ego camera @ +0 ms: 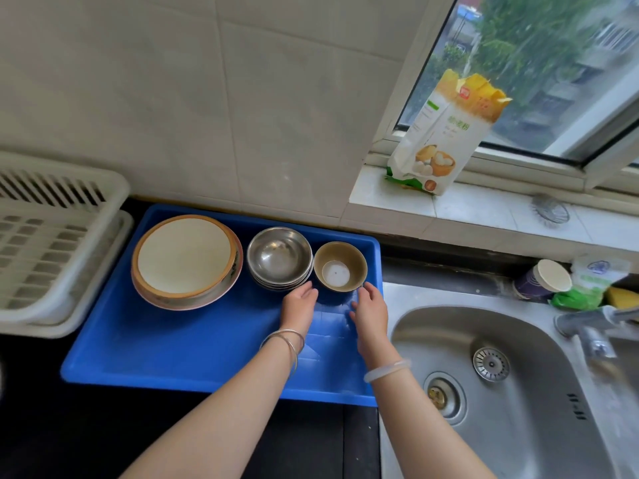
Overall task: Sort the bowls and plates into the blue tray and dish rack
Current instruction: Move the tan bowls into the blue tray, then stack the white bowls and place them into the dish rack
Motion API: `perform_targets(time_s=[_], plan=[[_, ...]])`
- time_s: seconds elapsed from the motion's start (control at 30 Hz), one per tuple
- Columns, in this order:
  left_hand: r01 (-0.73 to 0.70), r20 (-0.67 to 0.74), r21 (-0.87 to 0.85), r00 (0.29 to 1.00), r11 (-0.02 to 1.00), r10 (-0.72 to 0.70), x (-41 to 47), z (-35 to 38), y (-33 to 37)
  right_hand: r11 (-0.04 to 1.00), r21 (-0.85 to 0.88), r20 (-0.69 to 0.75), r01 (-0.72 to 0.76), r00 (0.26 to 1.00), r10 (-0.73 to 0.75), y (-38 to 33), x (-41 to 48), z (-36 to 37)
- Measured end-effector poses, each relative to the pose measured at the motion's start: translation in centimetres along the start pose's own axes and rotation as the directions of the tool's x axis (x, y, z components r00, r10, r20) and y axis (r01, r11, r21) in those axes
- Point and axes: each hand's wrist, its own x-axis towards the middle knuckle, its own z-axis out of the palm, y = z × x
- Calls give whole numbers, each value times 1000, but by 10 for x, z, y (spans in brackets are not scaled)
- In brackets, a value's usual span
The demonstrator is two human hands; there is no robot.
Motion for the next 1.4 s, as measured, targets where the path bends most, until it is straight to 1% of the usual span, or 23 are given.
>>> perform_targets(time_s=[0.1, 0.2, 0.3, 0.4, 0.47, 0.57, 0.67, 0.73, 0.8, 0.87, 0.93, 0.97, 1.03, 1.13, 1.17, 1.23, 1.27, 1.3, 1.33, 1.4], plan=[[-54, -14, 106, 998, 993, 56, -18, -28, 1, 978, -155, 36, 137, 991, -133, -4, -26, -3], [-131, -57, 230, 987, 964, 147, -43, -68, 2, 933, -228, 164, 278, 956, -245, -9, -61, 7], [-172, -138, 288, 966, 942, 219, -74, -115, 1, 913, -236, 345, 332, 907, -241, -7, -101, 31], [-176, -287, 360, 913, 916, 288, -112, -168, -5, 879, -267, 494, 394, 840, -227, 1, -139, 68], [-150, -418, 401, 848, 904, 326, -140, -206, -12, 851, -294, 584, 435, 786, -200, 9, -166, 97], [-108, -597, 420, 715, 901, 364, -178, -257, -27, 798, -328, 726, 506, 675, -130, 24, -206, 143], [-22, -726, 424, 590, 905, 354, -204, -301, -44, 696, -358, 830, 622, 554, -68, 39, -243, 189], [36, -790, 426, 502, 904, 352, -218, -327, -55, 627, -373, 868, 684, 497, -25, 47, -263, 218], [111, -831, 440, 426, 891, 357, -228, -350, -67, 553, -399, 882, 732, 471, 14, 53, -276, 244], [202, -871, 414, 370, 887, 323, -235, -369, -78, 476, -424, 883, 770, 468, 28, 58, -284, 267], [226, -925, 303, 303, 926, 228, -241, -381, -87, 425, -433, 883, 795, 470, 20, 62, -287, 286], [213, -945, 238, 277, 948, 175, -242, -386, -90, 428, -446, 875, 786, 484, 21, 64, -287, 294], [146, -959, 130, 270, 981, 87, -244, -395, -95, 482, -495, 838, 723, 545, 43, 68, -287, 306], [-45, -948, -42, 317, 998, -26, -244, -407, -101, 589, -552, 769, 590, 634, 85, 74, -283, 318], [-90, -939, -106, 338, 990, -69, -244, -410, -102, 650, -551, 748, 523, 655, 108, 76, -282, 321], [-128, -914, -211, 378, 969, -149, -242, -413, -106, 799, -509, 714, 321, 676, 183, 77, -283, 325], [-136, -903, -243, 394, 961, -172, -241, -414, -108, 849, -477, 702, 227, 680, 213, 76, -284, 326], [-142, -893, -263, 409, 954, -186, -240, -415, -110, 878, -450, 692, 163, 685, 227, 75, -285, 326], [-153, -884, -281, 426, 947, -194, -239, -416, -112, 892, -431, 687, 133, 690, 229, 73, -286, 326], [-191, -861, -326, 464, 926, -207, -238, -419, -116, 903, -407, 687, 140, 699, 201, 69, -286, 323]])
